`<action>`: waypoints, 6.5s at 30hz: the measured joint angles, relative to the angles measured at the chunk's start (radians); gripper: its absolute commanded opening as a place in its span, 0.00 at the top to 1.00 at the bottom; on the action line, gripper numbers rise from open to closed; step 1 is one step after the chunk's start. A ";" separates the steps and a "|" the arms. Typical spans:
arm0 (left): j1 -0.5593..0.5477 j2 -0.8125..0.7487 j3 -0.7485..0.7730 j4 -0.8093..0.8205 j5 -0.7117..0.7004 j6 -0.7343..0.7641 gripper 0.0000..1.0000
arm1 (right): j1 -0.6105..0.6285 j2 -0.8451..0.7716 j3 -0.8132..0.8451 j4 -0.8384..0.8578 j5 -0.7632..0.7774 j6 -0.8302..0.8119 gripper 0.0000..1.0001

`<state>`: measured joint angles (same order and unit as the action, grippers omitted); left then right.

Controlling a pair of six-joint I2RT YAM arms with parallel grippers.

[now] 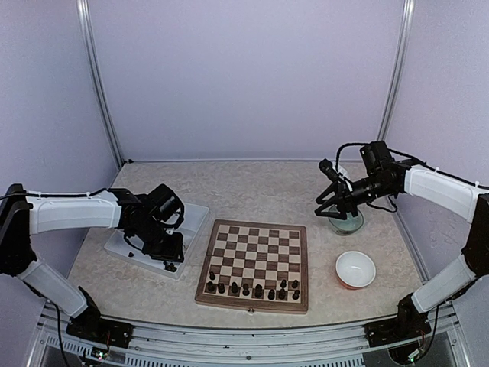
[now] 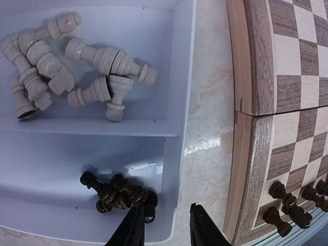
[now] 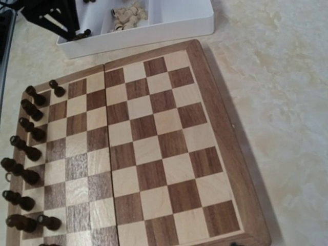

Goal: Set up the chess pieces on the board
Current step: Pick up the pawn from the storage box, then place the pawn at g7, then pick up the pawn from the storage box.

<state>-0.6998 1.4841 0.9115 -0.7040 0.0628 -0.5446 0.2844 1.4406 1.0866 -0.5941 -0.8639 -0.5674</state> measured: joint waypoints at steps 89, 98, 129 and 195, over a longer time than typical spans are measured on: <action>-0.374 0.440 0.559 -0.275 -0.026 0.114 0.93 | 0.002 -0.053 -0.071 0.020 0.006 0.008 0.48; -0.375 0.444 0.566 -0.281 -0.027 0.128 0.91 | 0.002 -0.054 -0.071 0.020 0.009 0.008 0.48; -0.390 0.455 0.590 -0.332 -0.062 0.130 0.77 | 0.002 -0.067 -0.071 0.020 0.012 0.008 0.48; 0.071 0.134 -0.025 0.055 -0.072 -0.085 0.92 | 0.002 -0.035 -0.071 0.020 0.012 0.007 0.48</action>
<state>-0.6289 1.6176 0.8867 -0.6495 -0.0093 -0.6300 0.2859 1.4055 1.0157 -0.5743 -0.8520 -0.5602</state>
